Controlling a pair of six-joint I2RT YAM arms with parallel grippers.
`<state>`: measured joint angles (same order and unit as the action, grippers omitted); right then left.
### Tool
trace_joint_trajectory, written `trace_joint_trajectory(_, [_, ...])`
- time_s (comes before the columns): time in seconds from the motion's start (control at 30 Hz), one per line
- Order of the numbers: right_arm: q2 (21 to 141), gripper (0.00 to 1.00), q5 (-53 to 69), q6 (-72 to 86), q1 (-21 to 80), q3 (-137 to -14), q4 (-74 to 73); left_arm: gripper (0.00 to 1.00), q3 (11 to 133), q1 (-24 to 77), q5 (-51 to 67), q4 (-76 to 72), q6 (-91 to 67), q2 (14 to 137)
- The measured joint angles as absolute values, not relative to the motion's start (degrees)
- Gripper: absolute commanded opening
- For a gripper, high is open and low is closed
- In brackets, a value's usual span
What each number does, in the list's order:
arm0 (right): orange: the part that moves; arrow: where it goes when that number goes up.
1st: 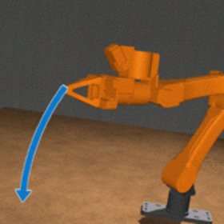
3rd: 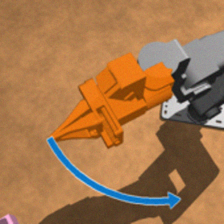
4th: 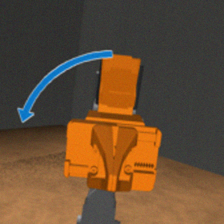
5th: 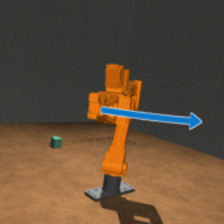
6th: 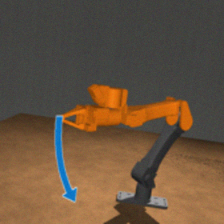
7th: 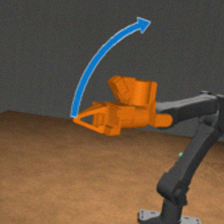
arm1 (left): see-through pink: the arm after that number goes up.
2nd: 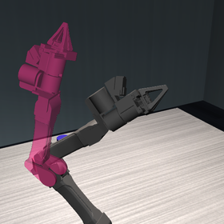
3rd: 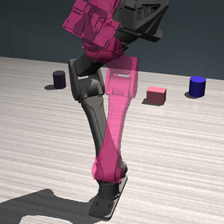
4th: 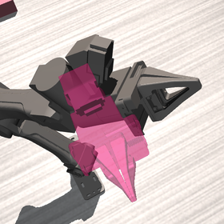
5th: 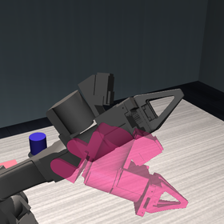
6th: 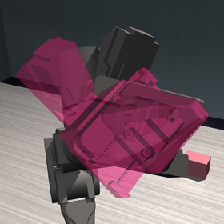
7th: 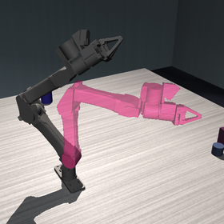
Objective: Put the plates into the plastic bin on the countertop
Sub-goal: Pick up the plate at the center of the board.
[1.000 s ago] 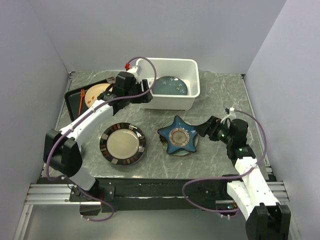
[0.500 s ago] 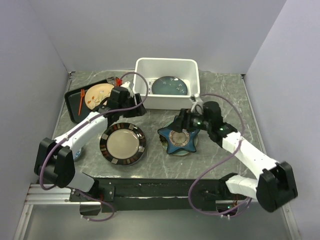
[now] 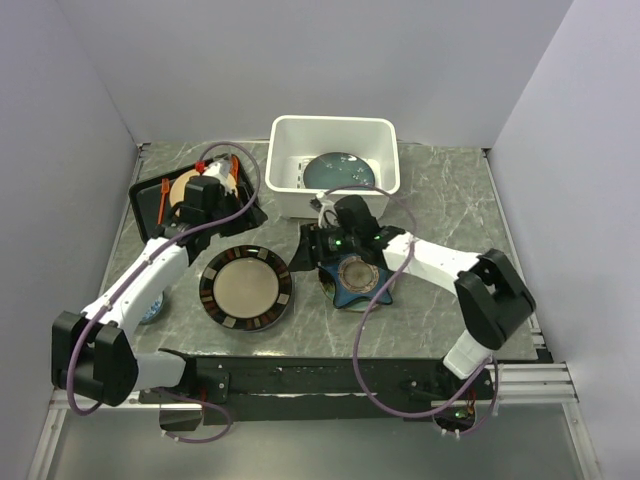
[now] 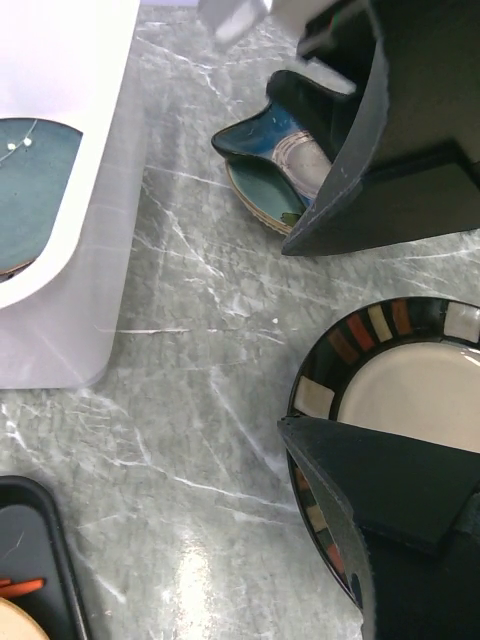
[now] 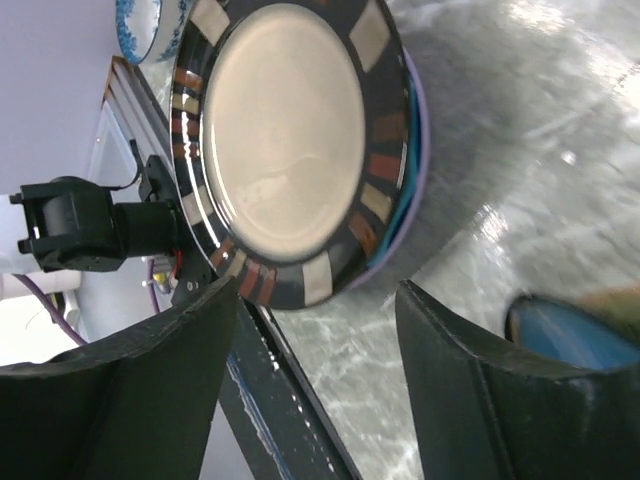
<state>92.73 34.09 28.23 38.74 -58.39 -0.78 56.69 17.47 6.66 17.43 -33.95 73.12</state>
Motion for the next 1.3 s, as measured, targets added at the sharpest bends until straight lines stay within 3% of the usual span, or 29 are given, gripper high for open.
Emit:
trace_joint_trajectory(0.23, [99.79, 0.58, 34.61, 28.42, 40.88, -64.10, -0.49, 0.72, 56.69, 17.04, 8.01, 18.70, -33.74, 72.93])
trace_joint_trajectory(0.97, [104.40, 0.54, 17.58, 26.92, 46.26, -69.08, -7.33, 0.73, 56.69, 16.69, 9.87, 18.87, -32.62, 73.17])
trace_joint_trajectory(1.3, [105.86, 0.45, 22.22, 28.60, 46.24, -66.98, -3.44, 0.73, 56.69, 16.69, 10.72, 18.87, -32.29, 74.00])
